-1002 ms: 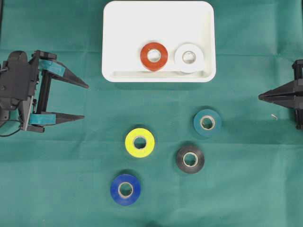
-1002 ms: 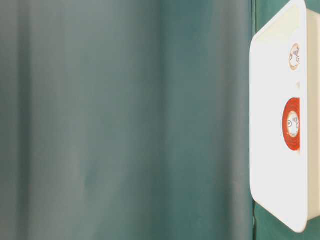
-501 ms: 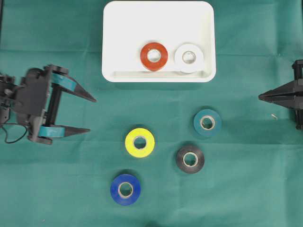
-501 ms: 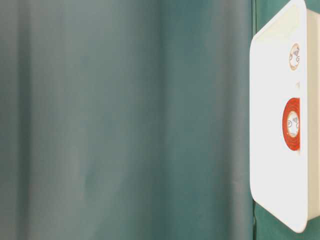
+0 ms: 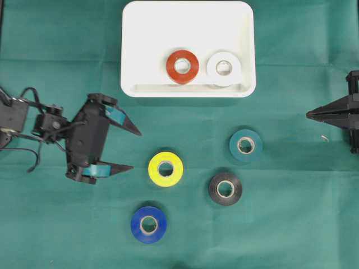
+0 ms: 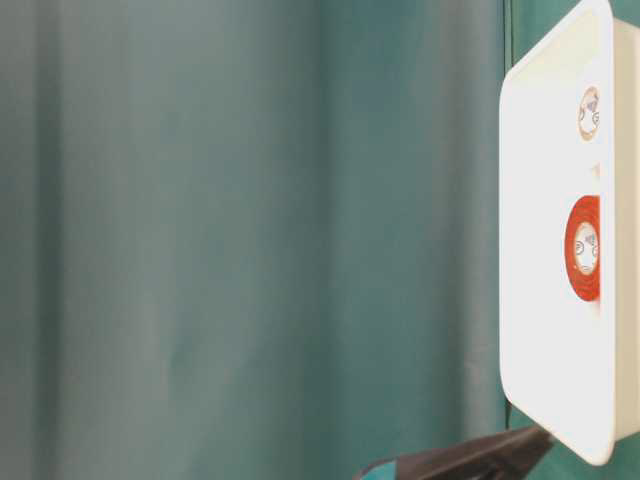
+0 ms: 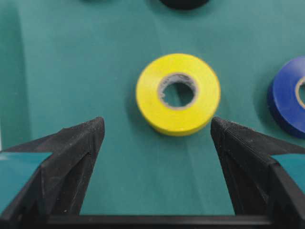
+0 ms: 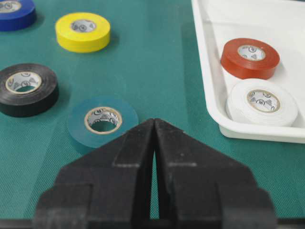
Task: Put the tape into the white case with the left arm.
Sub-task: 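Move the left gripper over the yellow tape roll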
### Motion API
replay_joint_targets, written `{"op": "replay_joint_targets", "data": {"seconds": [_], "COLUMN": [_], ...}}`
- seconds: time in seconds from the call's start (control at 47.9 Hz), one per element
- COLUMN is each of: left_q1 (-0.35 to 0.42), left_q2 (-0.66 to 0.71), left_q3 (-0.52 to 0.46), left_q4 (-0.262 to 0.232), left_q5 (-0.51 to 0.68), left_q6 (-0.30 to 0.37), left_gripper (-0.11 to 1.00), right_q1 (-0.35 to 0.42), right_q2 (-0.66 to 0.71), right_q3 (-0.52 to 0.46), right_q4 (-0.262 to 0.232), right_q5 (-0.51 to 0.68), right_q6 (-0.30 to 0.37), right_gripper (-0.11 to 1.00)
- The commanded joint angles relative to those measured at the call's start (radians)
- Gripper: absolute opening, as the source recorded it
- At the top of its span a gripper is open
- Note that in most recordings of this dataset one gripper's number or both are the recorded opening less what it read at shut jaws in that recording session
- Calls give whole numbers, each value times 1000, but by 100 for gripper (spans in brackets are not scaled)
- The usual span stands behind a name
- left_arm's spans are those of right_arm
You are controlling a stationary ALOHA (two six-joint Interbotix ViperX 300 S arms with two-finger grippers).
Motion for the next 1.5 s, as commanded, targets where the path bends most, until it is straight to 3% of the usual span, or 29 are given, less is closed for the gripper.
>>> {"op": "replay_joint_targets", "data": {"seconds": [0.0, 0.605, 1.482], "left_q1": [-23, -48, -84], "left_q2": [21, 256, 422], "left_q3": [-46, -179, -278], "left_q4": [-2, -2, -2], "left_q5": [11, 54, 55], "left_q6": [-2, -8, -6], "left_gripper": [90, 90, 90], "right_q1": [-2, -2, -2], "right_q2": [9, 11, 11], "right_q3": [-8, -9, -8], "right_q4": [0, 0, -2], "right_q5": [-5, -5, -3], "right_q6": [0, 0, 2], "right_gripper": [-9, -9, -9]}}
